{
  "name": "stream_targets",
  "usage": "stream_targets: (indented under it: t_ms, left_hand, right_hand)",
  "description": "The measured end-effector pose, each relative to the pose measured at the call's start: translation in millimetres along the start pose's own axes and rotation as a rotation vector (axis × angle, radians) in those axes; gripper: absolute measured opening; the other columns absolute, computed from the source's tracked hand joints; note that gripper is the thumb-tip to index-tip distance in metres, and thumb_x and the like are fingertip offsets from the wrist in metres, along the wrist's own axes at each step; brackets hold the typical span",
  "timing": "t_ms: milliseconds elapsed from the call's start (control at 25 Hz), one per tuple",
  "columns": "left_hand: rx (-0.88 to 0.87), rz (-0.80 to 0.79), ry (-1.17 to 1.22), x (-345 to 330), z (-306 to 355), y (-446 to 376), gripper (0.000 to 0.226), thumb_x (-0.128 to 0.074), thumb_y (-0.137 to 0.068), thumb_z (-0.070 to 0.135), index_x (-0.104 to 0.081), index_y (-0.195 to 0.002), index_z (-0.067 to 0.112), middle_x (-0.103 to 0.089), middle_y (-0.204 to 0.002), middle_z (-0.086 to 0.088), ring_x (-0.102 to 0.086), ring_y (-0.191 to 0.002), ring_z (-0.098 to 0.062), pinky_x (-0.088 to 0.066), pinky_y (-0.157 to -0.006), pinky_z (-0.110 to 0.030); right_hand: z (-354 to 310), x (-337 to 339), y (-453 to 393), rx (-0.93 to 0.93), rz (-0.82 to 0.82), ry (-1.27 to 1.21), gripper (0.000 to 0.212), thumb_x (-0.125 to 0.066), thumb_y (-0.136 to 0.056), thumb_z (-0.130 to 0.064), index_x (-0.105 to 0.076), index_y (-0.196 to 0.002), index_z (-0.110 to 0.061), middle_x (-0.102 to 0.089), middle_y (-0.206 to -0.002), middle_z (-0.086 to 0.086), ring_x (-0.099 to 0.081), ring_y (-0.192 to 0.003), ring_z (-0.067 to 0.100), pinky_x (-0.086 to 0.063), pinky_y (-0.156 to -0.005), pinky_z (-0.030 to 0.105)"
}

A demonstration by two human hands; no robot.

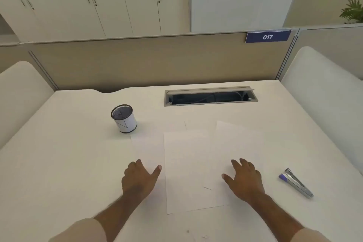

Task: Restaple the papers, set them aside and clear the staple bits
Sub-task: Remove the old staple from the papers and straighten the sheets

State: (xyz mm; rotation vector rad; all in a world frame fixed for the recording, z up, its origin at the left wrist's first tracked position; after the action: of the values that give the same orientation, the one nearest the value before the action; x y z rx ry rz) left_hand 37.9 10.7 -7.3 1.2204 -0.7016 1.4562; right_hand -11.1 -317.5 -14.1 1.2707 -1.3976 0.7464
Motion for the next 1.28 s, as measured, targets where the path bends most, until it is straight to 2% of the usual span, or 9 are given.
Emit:
stream_targets:
  t_ms: [120, 280, 400, 600, 760, 880, 1040, 1160, 1280]
  left_hand:
    - [0.147, -0.059, 0.034, -13, -1, 0, 0.09, -0.054, -0.074, 0.078, -0.041, -0.132, 0.01, -0.045, -0.128, -0.008, -0.046, -0.121, -0.028, -0.045, -0.091, -0.041]
    - [0.141, -0.167, -0.088, -27, 3, 1, 0.107, -0.057, -0.058, 0.088, -0.032, -0.134, 0.017, -0.034, -0.128, -0.004, -0.038, -0.122, -0.024, -0.041, -0.081, -0.038]
    - [0.114, -0.203, -0.156, -30, 4, -2, 0.114, -0.06, -0.054, 0.087, -0.024, -0.141, 0.022, -0.03, -0.131, -0.003, -0.035, -0.124, -0.024, -0.04, -0.085, -0.039]
    - [0.013, -0.187, -0.101, -33, 11, -15, 0.099, -0.065, -0.07, 0.071, -0.024, -0.146, 0.024, -0.028, -0.14, -0.004, -0.032, -0.13, -0.024, -0.042, -0.096, -0.04]
    - [-0.005, -0.176, -0.083, -34, 15, -20, 0.082, -0.063, -0.08, 0.059, -0.027, -0.145, 0.025, -0.027, -0.141, -0.003, -0.032, -0.129, -0.024, -0.045, -0.095, -0.039]
    - [0.08, -0.124, -0.092, -32, 22, -17, 0.083, -0.061, -0.085, 0.054, -0.018, -0.147, 0.02, -0.019, -0.147, -0.005, -0.031, -0.129, -0.029, -0.047, -0.092, -0.04]
    - [0.131, -0.146, -0.055, -35, 25, -29, 0.102, -0.068, -0.079, 0.059, -0.013, -0.146, 0.006, -0.025, -0.14, -0.013, -0.048, -0.119, -0.031, -0.048, -0.092, -0.036]
    - [0.141, -0.199, -0.003, -32, 27, -40, 0.085, -0.074, -0.076, 0.053, -0.029, -0.129, 0.004, -0.039, -0.131, -0.013, -0.058, -0.112, -0.027, -0.049, -0.09, -0.032]
    - [0.103, -0.248, -0.088, -32, 31, -48, 0.078, -0.071, -0.076, 0.057, -0.038, -0.124, 0.005, -0.051, -0.127, -0.007, -0.053, -0.119, -0.024, -0.041, -0.097, -0.03]
  right_hand:
    - [-7, -17, 4, 0.015, -0.092, 0.029, 0.073, -0.039, -0.091, -0.062, -0.019, -0.151, -0.027, -0.014, -0.16, 0.004, -0.011, -0.147, 0.025, -0.019, -0.116, 0.042]
    - [-22, -28, 6, 0.071, -0.137, 0.022, 0.074, -0.04, -0.091, -0.061, -0.012, -0.153, -0.03, -0.002, -0.163, 0.003, 0.0, -0.149, 0.025, -0.013, -0.119, 0.042]
    - [-32, -32, 5, 0.143, -0.154, -0.012, 0.074, -0.044, -0.092, -0.057, -0.01, -0.153, -0.032, 0.002, -0.163, 0.0, 0.005, -0.15, 0.021, -0.007, -0.12, 0.039]
    - [-49, -35, 1, 0.271, -0.166, -0.05, 0.076, -0.046, -0.092, -0.054, -0.006, -0.153, -0.032, 0.005, -0.162, -0.005, 0.011, -0.149, 0.015, 0.001, -0.119, 0.034]
    - [-44, -23, -10, 0.022, 0.03, -0.07, 0.08, -0.045, -0.09, -0.059, -0.011, -0.153, -0.022, -0.003, -0.162, 0.003, -0.002, -0.149, 0.023, -0.013, -0.118, 0.039]
    - [-35, -22, -10, -0.211, 0.044, -0.024, 0.091, -0.046, -0.084, -0.067, -0.014, -0.15, -0.013, -0.021, -0.153, 0.011, -0.022, -0.139, 0.028, -0.029, -0.107, 0.042]
    - [-36, -28, -15, -0.231, 0.051, -0.035, 0.096, -0.052, -0.079, -0.071, -0.019, -0.147, -0.011, -0.032, -0.142, 0.008, -0.031, -0.129, 0.026, -0.033, -0.102, 0.038]
    - [-40, -29, -22, -0.232, 0.05, -0.071, 0.099, -0.057, -0.076, -0.071, -0.02, -0.146, -0.01, -0.033, -0.14, 0.007, -0.032, -0.128, 0.026, -0.033, -0.103, 0.038]
    - [-43, -30, -25, -0.224, 0.049, -0.106, 0.102, -0.06, -0.073, -0.07, -0.021, -0.146, -0.01, -0.033, -0.141, 0.007, -0.031, -0.13, 0.027, -0.033, -0.104, 0.038]
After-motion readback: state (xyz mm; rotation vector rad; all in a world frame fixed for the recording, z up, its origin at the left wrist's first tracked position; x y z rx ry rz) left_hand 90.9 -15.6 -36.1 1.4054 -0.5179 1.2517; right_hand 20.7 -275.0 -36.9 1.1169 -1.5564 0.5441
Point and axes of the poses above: each hand's wrist, its own y-axis away from the middle knuckle, its own x-axis out of the back of the hand, z = x × y, the point moved 4 cm from there along -y, towards the middle knuckle
